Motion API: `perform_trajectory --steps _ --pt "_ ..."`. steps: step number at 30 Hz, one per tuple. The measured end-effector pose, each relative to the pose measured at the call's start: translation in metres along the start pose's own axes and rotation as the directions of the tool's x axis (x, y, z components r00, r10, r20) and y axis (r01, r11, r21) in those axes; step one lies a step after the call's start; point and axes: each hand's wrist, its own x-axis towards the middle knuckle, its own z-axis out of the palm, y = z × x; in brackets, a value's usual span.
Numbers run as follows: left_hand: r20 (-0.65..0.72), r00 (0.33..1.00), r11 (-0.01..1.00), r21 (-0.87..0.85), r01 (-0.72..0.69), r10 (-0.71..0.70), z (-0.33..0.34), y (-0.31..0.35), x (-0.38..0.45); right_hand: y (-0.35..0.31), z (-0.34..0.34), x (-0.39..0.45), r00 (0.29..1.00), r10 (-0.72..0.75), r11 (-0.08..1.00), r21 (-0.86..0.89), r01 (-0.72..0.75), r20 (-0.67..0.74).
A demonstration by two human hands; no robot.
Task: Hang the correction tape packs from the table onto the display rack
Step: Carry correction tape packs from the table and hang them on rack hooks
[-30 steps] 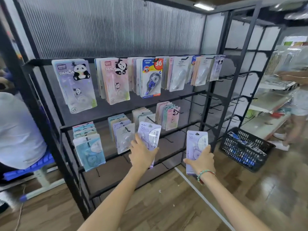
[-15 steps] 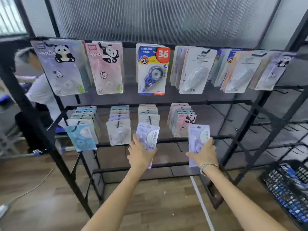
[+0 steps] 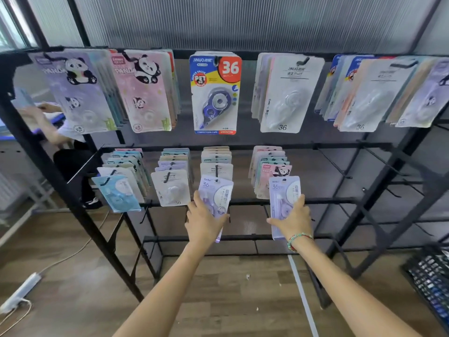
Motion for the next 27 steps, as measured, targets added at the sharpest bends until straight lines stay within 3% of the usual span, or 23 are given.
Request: perform_trajectory --steps 12,27 --pt "0.094 0.994 0.997 -0.052 0.059 -0.054 0.015 0.007 0.023 -0.001 0.001 0.012 0.999 -0.001 1.000 -0.006 0.001 0.054" --pt "0.050 0.996 0.974 -0.213 0.077 -0.067 0.042 0.005 0.072 -0.014 0.036 0.062 1.000 0.004 0.989 0.145 -0.003 -0.006"
